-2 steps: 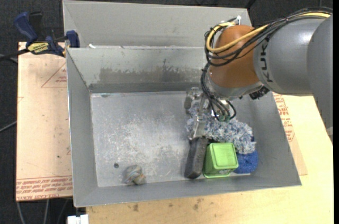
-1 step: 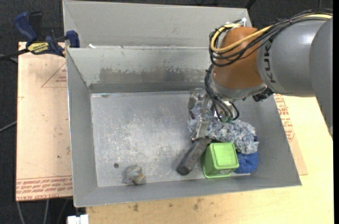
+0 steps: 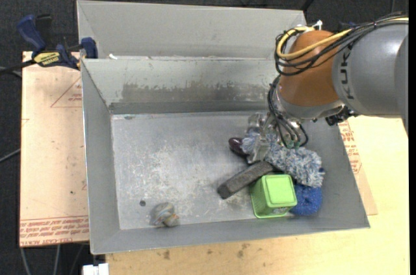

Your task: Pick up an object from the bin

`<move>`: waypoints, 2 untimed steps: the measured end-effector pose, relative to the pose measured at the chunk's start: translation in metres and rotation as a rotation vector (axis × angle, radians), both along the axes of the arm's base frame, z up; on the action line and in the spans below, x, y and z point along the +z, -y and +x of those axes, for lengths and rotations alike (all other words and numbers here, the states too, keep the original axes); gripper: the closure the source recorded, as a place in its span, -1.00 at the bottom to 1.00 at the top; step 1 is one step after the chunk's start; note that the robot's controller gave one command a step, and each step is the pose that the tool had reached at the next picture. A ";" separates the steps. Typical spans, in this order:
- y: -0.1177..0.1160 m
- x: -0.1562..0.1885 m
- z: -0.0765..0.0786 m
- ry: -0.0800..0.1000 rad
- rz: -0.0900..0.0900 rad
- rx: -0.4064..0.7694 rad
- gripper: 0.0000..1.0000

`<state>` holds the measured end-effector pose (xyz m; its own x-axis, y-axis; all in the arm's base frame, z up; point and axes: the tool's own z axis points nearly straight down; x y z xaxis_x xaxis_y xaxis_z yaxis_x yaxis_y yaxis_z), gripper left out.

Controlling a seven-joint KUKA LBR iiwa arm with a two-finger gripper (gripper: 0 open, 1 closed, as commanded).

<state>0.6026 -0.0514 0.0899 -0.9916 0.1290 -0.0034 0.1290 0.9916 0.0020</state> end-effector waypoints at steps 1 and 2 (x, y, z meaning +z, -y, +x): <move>0.000 0.000 0.000 0.000 0.000 0.000 1.00; 0.000 0.136 0.002 0.002 -0.001 0.015 1.00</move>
Offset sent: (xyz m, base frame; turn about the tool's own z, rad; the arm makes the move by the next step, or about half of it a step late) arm 0.0006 -0.0007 0.1350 -0.0166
